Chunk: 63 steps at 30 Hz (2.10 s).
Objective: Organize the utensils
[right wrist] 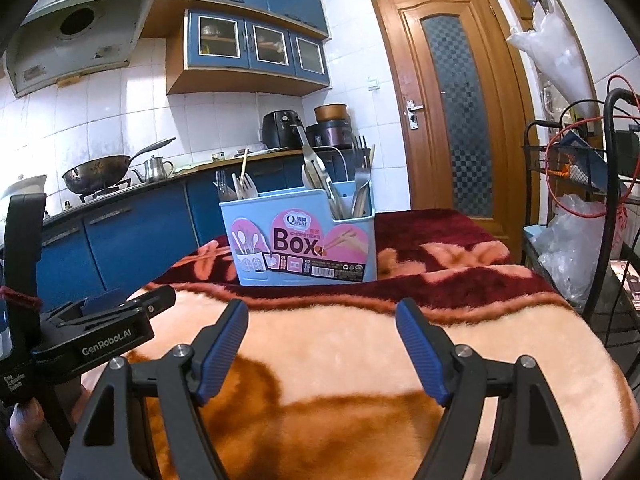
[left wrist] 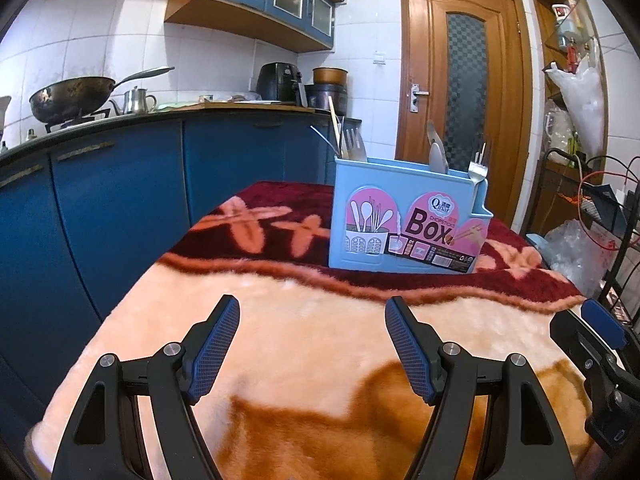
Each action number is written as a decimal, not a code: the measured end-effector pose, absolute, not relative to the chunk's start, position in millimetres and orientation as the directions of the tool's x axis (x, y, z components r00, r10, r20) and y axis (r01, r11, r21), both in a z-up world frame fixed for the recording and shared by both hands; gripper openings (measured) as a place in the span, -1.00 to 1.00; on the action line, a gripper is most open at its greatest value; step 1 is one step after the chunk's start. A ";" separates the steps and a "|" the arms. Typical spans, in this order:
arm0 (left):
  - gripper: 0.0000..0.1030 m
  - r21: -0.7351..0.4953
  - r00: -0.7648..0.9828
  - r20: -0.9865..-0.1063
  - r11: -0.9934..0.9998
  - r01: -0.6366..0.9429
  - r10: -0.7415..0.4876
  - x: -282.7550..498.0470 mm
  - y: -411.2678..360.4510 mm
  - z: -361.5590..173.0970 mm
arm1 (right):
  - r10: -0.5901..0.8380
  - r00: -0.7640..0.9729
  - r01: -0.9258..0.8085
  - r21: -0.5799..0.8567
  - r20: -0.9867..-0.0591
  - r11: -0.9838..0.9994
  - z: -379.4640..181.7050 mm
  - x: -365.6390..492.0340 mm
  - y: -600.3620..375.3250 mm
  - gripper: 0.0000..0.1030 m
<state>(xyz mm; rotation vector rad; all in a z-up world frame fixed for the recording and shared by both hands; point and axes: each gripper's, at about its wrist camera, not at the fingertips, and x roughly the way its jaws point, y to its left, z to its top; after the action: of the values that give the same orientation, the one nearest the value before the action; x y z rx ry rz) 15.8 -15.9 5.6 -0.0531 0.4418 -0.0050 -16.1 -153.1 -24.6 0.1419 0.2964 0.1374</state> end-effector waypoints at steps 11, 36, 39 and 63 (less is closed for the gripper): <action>0.48 -0.040 0.906 -0.422 0.999 -0.012 -0.006 14.5 -17.7 5.0 | 0.156 0.949 -0.115 0.158 -0.275 0.981 -24.8 -16.7 -152.7 0.53; 0.48 -0.039 0.909 -0.417 0.999 -0.012 -0.005 12.9 -18.8 5.2 | 0.156 0.949 -0.115 0.157 -0.276 0.981 -25.1 -16.9 -152.0 0.54; 0.48 -0.040 0.909 -0.417 0.999 -0.012 -0.006 12.9 -18.7 5.2 | 0.155 0.949 -0.115 0.157 -0.275 0.981 -25.1 -17.0 -152.0 0.55; 0.48 -0.038 0.909 -0.416 0.999 -0.012 -0.005 12.8 -19.0 5.3 | 0.155 0.949 -0.115 0.157 -0.276 0.981 -25.2 -16.9 -152.0 0.55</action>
<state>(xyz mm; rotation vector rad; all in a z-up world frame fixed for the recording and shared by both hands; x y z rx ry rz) 12.8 -19.0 5.3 -0.0405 0.4288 0.0034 -16.9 -152.0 -25.2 0.1403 0.2912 0.1379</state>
